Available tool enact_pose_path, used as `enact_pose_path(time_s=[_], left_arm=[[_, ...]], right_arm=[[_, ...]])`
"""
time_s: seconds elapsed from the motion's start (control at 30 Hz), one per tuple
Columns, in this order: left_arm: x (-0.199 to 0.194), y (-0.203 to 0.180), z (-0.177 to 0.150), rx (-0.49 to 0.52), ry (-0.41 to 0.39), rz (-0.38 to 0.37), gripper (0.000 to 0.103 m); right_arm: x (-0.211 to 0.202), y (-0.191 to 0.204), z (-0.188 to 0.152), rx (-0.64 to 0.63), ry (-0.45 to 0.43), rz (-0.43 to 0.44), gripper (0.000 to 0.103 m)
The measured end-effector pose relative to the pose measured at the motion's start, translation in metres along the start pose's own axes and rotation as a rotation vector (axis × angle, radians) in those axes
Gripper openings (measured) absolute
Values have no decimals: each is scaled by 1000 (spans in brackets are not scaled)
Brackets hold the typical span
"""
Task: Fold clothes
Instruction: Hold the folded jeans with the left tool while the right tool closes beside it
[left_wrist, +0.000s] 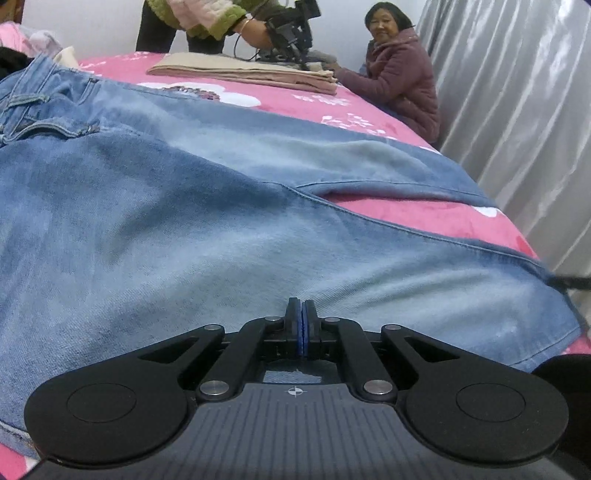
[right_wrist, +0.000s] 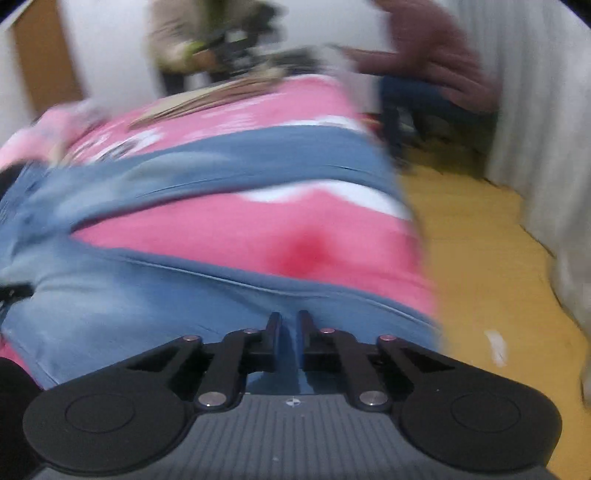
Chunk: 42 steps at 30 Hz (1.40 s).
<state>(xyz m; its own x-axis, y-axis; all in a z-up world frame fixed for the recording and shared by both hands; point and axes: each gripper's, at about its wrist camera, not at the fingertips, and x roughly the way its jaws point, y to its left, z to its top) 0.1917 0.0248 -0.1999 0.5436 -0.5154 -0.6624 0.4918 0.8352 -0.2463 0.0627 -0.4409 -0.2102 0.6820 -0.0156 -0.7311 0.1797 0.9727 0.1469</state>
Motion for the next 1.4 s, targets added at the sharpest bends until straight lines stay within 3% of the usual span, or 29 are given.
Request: enact_pose_path(time_s=[0.07,0.1,0.13,0.2,0.27,0.4,0.47,0.57,0.6,0.7,0.8,0.9,0.93,0.97,1.0,1.07,1.13,1.27,1.33,1.37,1.4], left_arm=[[3,0,1,-3,0,15,4],[3,-1,1,-1,-1,22,4],[4,-2,1,0,-1,30,4],[5,-6,1,19,-3,49,4],[5,-10,1,44,-7,66,4],[5,-12,-2,80,-18,78,4],[5,-14,-3,105,-18,91,4],[7,-16,-3,125,-20,104,4],[7,-15,-3,120,-23,101,4],[7,-12,-3,104,-31,89,4],[6,-7,-3,82,-35,69,4],[4,-2,-3,49,-38,48,4],[4,-1,-3,45,-40,47,4],[5,-2,-4,47,-41,48,4],[5,-2,-4,52,-42,51,4],[5,-2,-4,53,-42,51,4],[4,-2,-4,52,-41,51,4],[4,-5,-4,64,-42,64,4],[4,-7,-4,71,-41,72,4],[3,-7,-4,75,-41,77,4],[3,-8,-4,79,-42,85,4]], right_arm=[[-16,-22,-9,-2,21,-225,16],[-24,-31,-9,23,11,-276,16],[-33,-40,-7,84,-21,-249,16],[-40,-41,14,210,-93,-121,16],[-17,-4,51,173,-122,15,16],[84,114,120,108,-34,504,13],[138,178,140,76,38,635,13],[189,213,150,6,109,511,13],[198,205,150,22,117,493,0],[197,134,147,166,97,479,0],[162,55,148,177,0,294,0],[126,-18,144,268,-39,67,0],[117,-36,144,298,-41,-34,8],[107,-53,143,327,-43,-135,8],[99,-66,143,354,-50,-167,8],[86,-59,142,366,-94,-53,8],[89,-13,150,276,-126,88,8],[146,103,158,237,-33,492,9],[183,146,150,281,83,575,9],[199,161,145,298,123,580,9],[207,161,142,320,132,568,3]])
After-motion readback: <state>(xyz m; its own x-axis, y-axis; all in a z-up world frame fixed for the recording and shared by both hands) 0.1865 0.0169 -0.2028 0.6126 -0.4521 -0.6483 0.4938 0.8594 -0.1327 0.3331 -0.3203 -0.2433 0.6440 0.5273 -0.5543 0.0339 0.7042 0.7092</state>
